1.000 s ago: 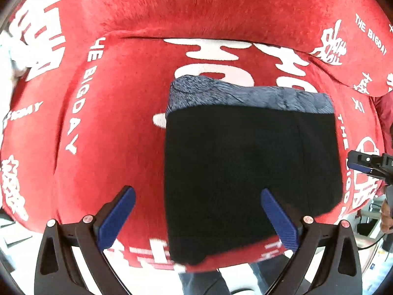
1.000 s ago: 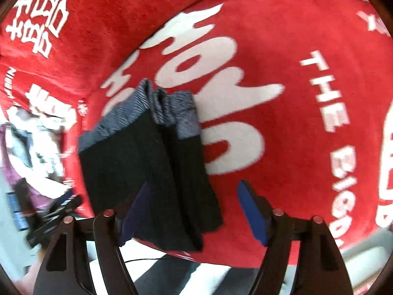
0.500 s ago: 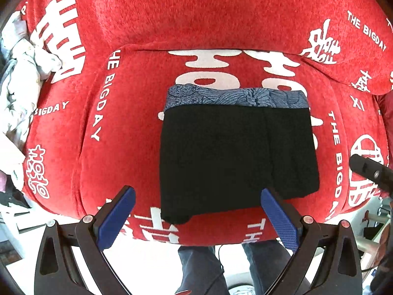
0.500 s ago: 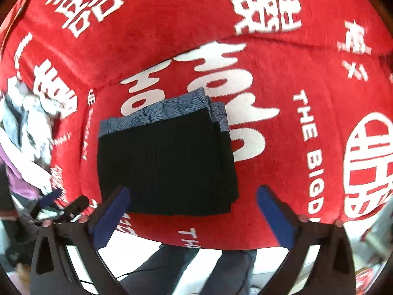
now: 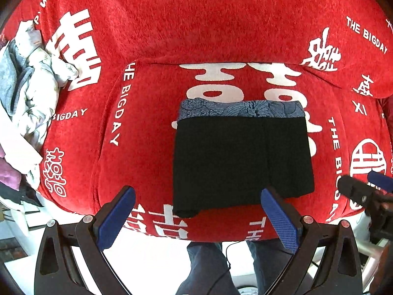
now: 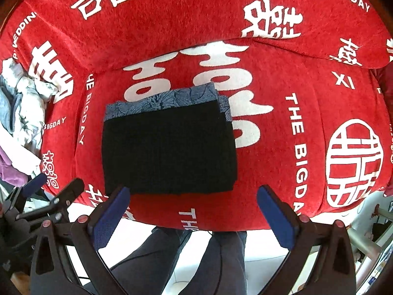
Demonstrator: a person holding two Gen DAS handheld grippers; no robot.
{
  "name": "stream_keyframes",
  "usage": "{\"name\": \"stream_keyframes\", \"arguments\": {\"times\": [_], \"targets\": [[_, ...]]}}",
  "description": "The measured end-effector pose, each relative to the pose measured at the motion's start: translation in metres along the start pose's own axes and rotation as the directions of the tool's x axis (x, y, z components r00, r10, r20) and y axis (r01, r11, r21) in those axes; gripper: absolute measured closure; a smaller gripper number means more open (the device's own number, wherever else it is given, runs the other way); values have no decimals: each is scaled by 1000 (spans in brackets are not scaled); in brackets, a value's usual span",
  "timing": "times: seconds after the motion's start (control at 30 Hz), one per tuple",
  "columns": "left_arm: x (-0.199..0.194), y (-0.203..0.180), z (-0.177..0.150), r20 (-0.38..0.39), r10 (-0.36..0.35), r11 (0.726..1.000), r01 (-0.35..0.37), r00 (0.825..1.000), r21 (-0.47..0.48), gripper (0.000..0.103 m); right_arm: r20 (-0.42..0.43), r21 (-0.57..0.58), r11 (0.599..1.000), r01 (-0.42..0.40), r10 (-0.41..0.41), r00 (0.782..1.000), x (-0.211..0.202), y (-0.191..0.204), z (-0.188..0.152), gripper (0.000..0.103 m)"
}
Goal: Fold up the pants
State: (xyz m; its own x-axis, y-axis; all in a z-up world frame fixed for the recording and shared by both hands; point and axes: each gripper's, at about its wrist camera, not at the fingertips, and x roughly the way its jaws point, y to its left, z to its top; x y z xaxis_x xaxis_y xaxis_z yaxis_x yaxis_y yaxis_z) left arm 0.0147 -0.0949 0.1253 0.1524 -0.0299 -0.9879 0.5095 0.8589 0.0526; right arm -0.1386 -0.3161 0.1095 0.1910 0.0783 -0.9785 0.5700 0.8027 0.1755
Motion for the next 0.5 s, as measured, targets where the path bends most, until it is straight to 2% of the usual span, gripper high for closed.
{"name": "stream_keyframes", "arguments": {"times": [0.5], "targets": [[-12, 7, 6, 7, 8, 1000, -8, 1000, 10, 1, -10, -28, 998, 48, -49, 999, -4, 18, 4, 0]]}}
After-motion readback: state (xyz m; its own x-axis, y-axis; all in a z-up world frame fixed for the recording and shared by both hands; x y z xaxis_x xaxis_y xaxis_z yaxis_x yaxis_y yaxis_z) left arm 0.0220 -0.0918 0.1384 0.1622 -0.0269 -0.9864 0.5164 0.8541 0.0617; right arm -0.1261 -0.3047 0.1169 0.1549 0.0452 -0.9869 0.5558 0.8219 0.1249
